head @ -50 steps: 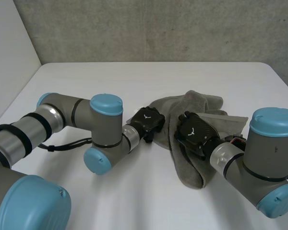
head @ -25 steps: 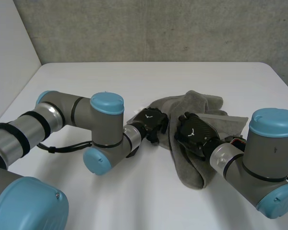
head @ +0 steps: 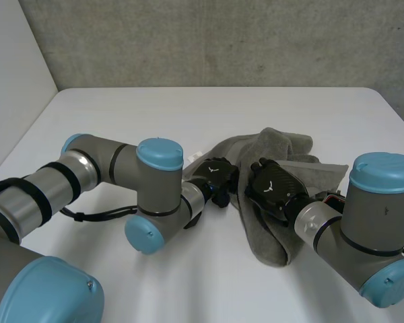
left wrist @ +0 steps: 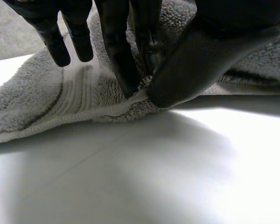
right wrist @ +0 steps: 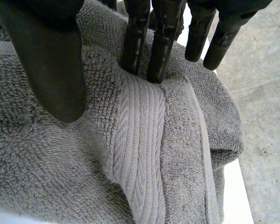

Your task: Fold the towel.

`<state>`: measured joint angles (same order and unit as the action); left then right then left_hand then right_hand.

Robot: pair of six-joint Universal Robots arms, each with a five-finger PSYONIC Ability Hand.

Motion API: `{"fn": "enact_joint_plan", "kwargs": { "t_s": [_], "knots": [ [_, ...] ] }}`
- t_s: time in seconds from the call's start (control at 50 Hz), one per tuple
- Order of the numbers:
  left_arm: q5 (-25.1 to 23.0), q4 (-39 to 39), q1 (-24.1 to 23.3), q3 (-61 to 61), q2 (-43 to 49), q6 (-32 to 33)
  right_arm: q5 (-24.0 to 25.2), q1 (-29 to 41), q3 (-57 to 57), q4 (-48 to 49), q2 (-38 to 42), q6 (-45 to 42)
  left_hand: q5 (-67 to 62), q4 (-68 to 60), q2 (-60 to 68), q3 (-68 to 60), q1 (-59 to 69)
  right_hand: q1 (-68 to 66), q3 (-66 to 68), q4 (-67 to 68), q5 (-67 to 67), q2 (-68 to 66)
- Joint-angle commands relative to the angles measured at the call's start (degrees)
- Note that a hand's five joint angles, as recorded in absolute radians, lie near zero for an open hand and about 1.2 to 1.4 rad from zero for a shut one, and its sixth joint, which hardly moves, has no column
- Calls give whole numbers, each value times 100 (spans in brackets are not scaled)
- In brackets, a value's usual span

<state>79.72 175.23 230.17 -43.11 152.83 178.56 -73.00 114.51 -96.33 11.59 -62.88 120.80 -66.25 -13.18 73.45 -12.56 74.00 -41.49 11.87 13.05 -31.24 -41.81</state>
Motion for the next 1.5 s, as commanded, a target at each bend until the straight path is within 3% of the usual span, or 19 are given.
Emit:
{"fn": "enact_joint_plan", "kwargs": {
  "t_s": [0.02, 0.08, 0.12, 0.26, 0.3, 0.48, 0.66, 0.76, 0.82, 0.98, 1.02, 1.04, 1.08, 1.18, 1.22, 1.32, 1.4, 1.44, 1.5],
  "knots": [
    [289, -6, 19, -57, -270, 48, -21, -34, 9, -25, -57, -4, -376, 318, 655, 256, 600, -55, -187, -305, -81, -23],
    [281, 3, 80, -223, -490, 56, -21, -95, 26, -34, -172, 5, -376, 318, 655, 256, 600, -1249, -187, -305, -1275, -1217],
    [272, 3, 115, -328, -648, 82, -13, -174, 44, -60, -381, 31, -376, 318, 655, 256, 600, -3676, -187, -305, -3702, -3644],
    [307, 3, 283, -769, -1265, 566, 22, -376, 61, -78, -996, 224, -376, 318, 655, 256, 600, -3851, -187, -305, -3876, -3819],
    [307, 3, 545, -1101, -1789, 750, 49, -455, 79, -78, -1165, 357, -376, 318, 655, 256, 600, -3851, -187, -305, -3876, -3819],
    [254, 3, 1082, -2061, -3163, 803, 347, -1034, 491, -717, -1911, 1735, -376, 318, 655, 256, 600, -3851, -187, -305, -3876, -3819],
    [193, 20, 1538, -3623, -4550, 839, 620, -1431, 439, -1774, -1938, 1596, -376, 318, 655, 256, 600, -3851, -187, -305, -3876, -3819],
    [175, 20, 1698, -4284, -4693, 847, 594, -1440, 290, -2573, -1745, 386, -376, 318, 655, 256, 600, -3851, -187, -305, -3876, -3819],
    [70, 82, 1750, -4487, -4640, 900, 594, -1422, 343, -2609, -1736, 278, -376, 318, 655, 256, 600, -3851, -187, -305, -3876, -3819],
    [-88, 706, 1997, -3863, -4183, 997, 471, -789, 1222, -1449, -1314, 831, -376, 318, 655, 256, 600, -3851, -187, -305, -3876, -3819],
    [-71, 794, 2014, -3511, -4068, 979, -53, -501, 1851, -618, -1139, 1041, -376, 318, 655, 256, 600, -3851, -187, -305, -3876, -3819],
    [-36, 863, 1997, -3120, -4016, 979, -56, -499, 1854, -614, -1138, 1042, -376, 318, 655, 256, 600, -3851, -187, -305, -3876, -3819],
    [-1, 890, 2005, -2703, -3989, 979, -756, -359, 2502, 225, -1103, 1086, -376, 318, 655, 256, 600, -3851, -187, -305, -3876, -3819],
    [316, 1022, 2023, -1674, -4112, 953, -1207, -262, 2944, 1597, -1567, 1252, -376, 318, 655, 256, 600, -3851, -187, -305, -3876, -3819],
    [614, 1424, 2040, -1437, -4540, 953, -1182, -210, 2927, 1740, -1726, 1349, -376, 318, 655, 256, 600, -3851, -187, -305, -3876, -3819],
    [598, 1944, 2067, -1795, -5271, 988, -1016, -253, 2621, 1453, -1955, 1447, -376, 318, 655, 256, 600, -3851, -187, -305, -3876, -3819],
    [289, 2068, 2146, -2395, -5510, 997, -358, -419, 1892, 759, -2043, 1429, -376, 318, 655, 256, 600, -3851, -187, -305, -3876, -3819],
    [-165, 2051, 2233, -3208, -5615, 1006, -112, -516, 1585, 539, -2044, 1403, -376, 318, 655, 256, 600, -3851, -187, -305, -3876, -3819],
    [-448, 2059, 2243, -4095, -5694, 1023, 179, -692, 944, 257, -1982, 1350, -376, 318, 655, 256, 600, -3851, -187, -305, -3876, -3819]
  ]
}}
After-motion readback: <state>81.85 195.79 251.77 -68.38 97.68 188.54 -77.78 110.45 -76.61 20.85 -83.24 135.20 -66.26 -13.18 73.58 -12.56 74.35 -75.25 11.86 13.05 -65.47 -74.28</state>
